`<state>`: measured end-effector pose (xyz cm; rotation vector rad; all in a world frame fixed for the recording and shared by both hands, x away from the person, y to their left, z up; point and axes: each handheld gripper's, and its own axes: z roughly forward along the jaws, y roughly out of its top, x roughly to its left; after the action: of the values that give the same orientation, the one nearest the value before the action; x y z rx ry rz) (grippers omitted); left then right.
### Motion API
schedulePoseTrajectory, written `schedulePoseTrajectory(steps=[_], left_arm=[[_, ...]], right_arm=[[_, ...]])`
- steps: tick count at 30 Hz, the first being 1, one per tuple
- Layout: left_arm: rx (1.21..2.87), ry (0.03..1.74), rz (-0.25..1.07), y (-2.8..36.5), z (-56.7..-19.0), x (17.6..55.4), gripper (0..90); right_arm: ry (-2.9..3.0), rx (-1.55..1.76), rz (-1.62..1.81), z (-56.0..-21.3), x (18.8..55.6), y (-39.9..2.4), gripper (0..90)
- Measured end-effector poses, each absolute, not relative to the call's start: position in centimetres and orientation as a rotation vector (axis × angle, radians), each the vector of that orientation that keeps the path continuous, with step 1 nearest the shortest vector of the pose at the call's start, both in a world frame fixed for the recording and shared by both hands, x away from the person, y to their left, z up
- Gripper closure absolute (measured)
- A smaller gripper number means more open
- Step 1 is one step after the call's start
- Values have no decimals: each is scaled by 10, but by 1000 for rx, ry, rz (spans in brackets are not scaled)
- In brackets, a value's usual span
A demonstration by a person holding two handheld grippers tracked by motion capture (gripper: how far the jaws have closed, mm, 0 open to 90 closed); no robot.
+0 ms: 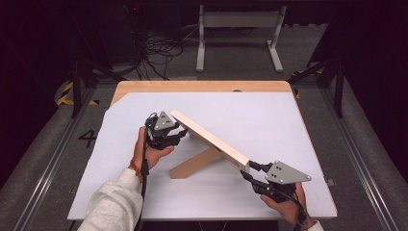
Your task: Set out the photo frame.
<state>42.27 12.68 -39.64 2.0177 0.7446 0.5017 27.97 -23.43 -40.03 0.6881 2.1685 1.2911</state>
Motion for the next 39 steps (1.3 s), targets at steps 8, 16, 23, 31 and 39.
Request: schedulePoseTrajectory(steps=[8,16,23,31,39], left_arm=[[1934,703,506,139,-386,408,553],[1947,695,518,130,-387,413,582],[1976,701,530,123,-384,420,587],[1982,713,548,117,-383,422,568],[1992,729,558,108,-381,425,553]], right_arm=[[2160,717,1293,-401,275,-247,624],[2174,698,1259,-405,278,-239,685],[2178,709,1286,-405,277,-240,690],[2202,682,1285,-404,274,-232,674],[2225,656,1296,-405,272,-223,673]])
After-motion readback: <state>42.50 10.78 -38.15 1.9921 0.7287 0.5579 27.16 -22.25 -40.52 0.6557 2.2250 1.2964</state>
